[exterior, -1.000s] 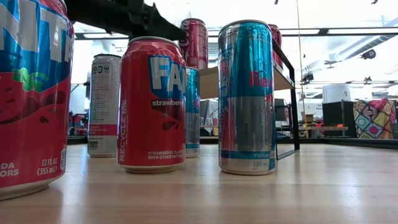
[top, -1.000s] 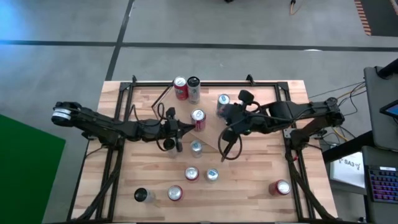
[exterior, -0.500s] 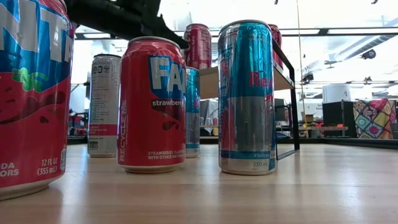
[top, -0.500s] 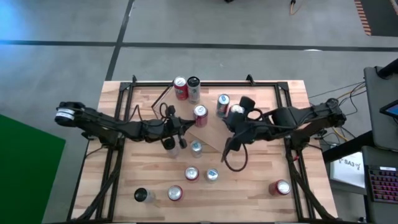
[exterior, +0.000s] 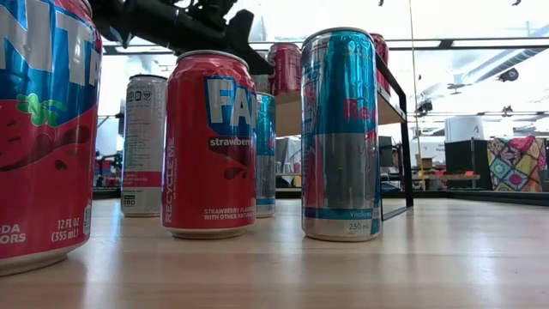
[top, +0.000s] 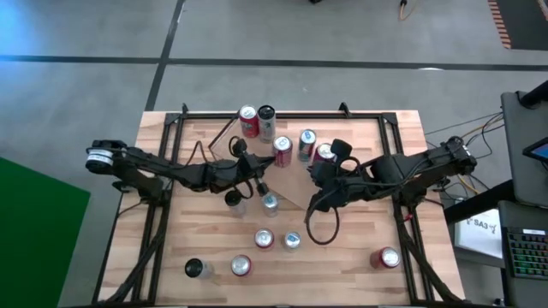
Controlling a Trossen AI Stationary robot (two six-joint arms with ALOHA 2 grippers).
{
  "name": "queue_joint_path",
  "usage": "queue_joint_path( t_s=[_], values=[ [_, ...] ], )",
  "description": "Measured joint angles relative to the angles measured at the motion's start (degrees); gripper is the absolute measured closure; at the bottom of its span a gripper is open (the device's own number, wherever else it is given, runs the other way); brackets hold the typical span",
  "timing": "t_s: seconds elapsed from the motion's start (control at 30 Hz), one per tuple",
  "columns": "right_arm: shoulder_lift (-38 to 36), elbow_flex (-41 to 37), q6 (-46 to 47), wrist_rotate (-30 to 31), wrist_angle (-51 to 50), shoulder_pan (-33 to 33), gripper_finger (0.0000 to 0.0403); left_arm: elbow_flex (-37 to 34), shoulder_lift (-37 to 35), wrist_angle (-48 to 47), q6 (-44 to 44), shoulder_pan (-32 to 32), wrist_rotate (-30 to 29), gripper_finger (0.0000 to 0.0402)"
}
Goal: Place canned beverage on shelf
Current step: Put the red/white soda can on the shelf
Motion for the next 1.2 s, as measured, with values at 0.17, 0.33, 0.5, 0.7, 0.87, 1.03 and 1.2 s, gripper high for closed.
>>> queue_joint_path(
  t_s=[0.17, 0.33, 0.5, 0.7, 0.87, 1.03, 1.2],
  values=[
    [-0.02, -0.02, 0.06, -0.01, 0.07, 0.00, 0.0394, -0.04, 0.01, -0.22, -0.02, 1.68, -0.77, 0.0402],
    [-0.02, -0.02, 0.00, -0.01, 0.07, 0.00, 0.0394, -0.04, -0.51, -0.63, 0.85, 2.37, -0.74, 0.0402],
    [-0.02, -0.02, -0.01, -0.12, -0.04, 0.02, 0.0394, -0.04, -3.57, -4.95, 0.88, 2.19, 1.94, 0.0402],
    [-0.04, -0.02, -0.34, -0.13, -0.33, 0.02, 0.0394, -0.16, -7.03, -11.74, 0.84, 2.13, 20.87, 0.0402],
    [-0.07, -0.18, -1.58, -0.08, -0.45, 0.00, 0.0394, -0.51, -5.38, -9.13, 1.21, 2.03, 19.53, 0.0402],
    [-0.07, -1.05, -2.14, 1.21, -0.51, 0.00, 0.0394, -0.52, -1.71, -4.02, 1.46, 2.33, 11.87, 0.0402],
    [-0.19, -1.46, -1.67, 1.34, -0.58, -0.02, 0.0394, -0.14, 0.11, -2.14, 1.89, 2.85, 10.89, 0.0402]
  ],
)
